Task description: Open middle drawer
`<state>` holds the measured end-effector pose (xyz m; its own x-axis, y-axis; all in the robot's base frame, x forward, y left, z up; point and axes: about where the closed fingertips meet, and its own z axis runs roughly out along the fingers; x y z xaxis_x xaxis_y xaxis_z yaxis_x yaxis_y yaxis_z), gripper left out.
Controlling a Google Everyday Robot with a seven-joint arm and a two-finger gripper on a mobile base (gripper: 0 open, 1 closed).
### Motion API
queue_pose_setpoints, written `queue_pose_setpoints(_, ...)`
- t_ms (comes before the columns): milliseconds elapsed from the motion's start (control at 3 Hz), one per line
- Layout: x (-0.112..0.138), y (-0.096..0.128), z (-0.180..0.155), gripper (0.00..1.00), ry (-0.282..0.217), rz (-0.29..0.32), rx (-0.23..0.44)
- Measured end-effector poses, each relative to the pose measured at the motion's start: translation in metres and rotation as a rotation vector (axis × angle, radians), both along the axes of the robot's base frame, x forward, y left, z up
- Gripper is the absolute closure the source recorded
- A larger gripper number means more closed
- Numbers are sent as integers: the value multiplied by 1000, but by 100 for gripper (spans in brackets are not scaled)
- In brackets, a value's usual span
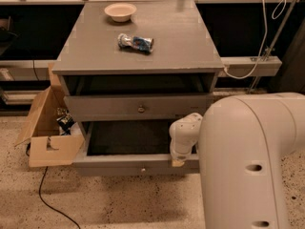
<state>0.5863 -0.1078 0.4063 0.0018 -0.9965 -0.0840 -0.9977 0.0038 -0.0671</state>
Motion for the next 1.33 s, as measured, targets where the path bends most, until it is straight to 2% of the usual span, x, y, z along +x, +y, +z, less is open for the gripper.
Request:
queue_pose_setpoints(333,-37,-6,6,98,30,-44,34)
queue_pose_setpoints(667,-42,-7,5,100,31,-51,42)
queue_pose_setpoints(1000,-42,-7,5,88,31,-51,42)
queue_pose_setpoints(1333,-42,-7,5,65,31,-51,42)
